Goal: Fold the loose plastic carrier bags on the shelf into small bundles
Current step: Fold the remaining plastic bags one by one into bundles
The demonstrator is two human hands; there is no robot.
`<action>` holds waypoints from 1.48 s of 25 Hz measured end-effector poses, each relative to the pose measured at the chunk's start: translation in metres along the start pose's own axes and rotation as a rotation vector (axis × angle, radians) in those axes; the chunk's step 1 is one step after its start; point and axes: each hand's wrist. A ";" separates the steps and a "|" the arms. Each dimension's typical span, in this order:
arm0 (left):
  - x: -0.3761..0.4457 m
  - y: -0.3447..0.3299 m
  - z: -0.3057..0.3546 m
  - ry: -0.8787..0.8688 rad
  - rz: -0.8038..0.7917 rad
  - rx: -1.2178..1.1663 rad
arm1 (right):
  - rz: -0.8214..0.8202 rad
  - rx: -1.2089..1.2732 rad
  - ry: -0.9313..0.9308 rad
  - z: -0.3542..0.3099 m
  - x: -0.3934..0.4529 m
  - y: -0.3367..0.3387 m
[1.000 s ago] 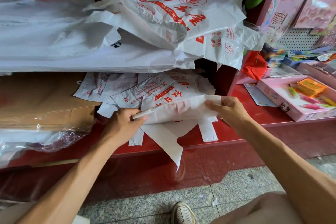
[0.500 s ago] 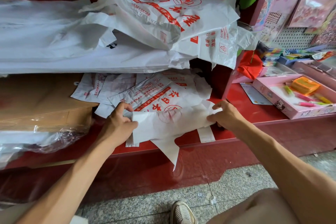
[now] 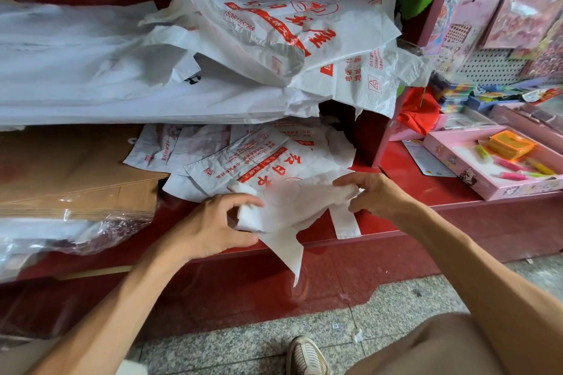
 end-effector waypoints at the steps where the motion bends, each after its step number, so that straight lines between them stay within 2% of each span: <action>1: 0.000 0.000 0.003 -0.005 -0.001 0.079 | -0.012 -0.025 0.020 0.002 0.000 0.000; 3: -0.001 -0.003 0.004 -0.020 0.060 0.154 | 0.006 -0.074 0.045 0.004 0.000 0.002; 6: 0.000 0.000 0.002 -0.080 0.273 0.145 | 0.121 -0.077 0.073 0.001 -0.002 0.004; 9: 0.000 0.013 0.001 -0.130 0.434 0.085 | 0.266 -0.034 0.216 -0.012 -0.008 0.010; 10: 0.000 0.018 0.001 -0.131 0.475 0.091 | 0.285 0.036 0.255 -0.016 -0.010 0.011; 12: -0.001 0.023 0.002 -0.075 0.518 -0.036 | 0.176 0.303 0.234 -0.021 -0.010 0.010; 14: -0.001 0.021 0.004 0.071 0.499 -0.332 | -0.013 0.478 0.091 -0.024 -0.007 0.004; 17: 0.000 0.018 -0.003 0.304 0.498 -0.493 | -0.269 0.404 -0.172 -0.025 0.000 -0.009; 19: 0.001 0.021 -0.010 0.391 0.561 -0.533 | -0.253 0.335 -0.218 -0.026 0.007 -0.014; 22: 0.000 0.016 -0.014 0.442 0.622 -0.716 | -0.066 0.446 -0.171 -0.031 0.018 -0.021; 23: -0.001 0.012 -0.013 0.437 0.613 -0.783 | 0.002 0.405 -0.125 -0.035 0.019 -0.025; 25: -0.003 0.002 -0.008 0.413 0.551 -0.866 | 0.081 0.212 -0.018 -0.043 0.017 -0.035; 26: -0.005 -0.003 -0.003 0.383 0.494 -0.905 | 0.066 0.137 0.041 -0.047 0.013 -0.040; 28: -0.006 -0.012 0.004 0.301 0.331 -0.947 | -0.078 0.051 0.128 -0.055 -0.002 -0.052; 30: -0.006 -0.021 0.007 0.218 0.205 -0.772 | -0.258 -0.154 0.168 -0.058 -0.018 -0.065; 32: -0.004 -0.027 0.005 0.121 0.171 -0.395 | -0.298 -0.456 0.211 -0.055 -0.028 -0.077; 34: -0.001 -0.032 0.007 -0.011 0.195 -0.076 | -0.212 -0.624 0.276 -0.050 -0.033 -0.089; 37: 0.003 -0.038 0.013 -0.085 0.311 0.075 | -0.054 -0.659 0.295 -0.044 -0.031 -0.093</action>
Point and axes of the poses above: each hand's wrist, its own x-axis towards the middle knuckle, its own y-axis out of the back of the hand, z = x × y, and after that the axes turned 8 degrees about -y, right-handed
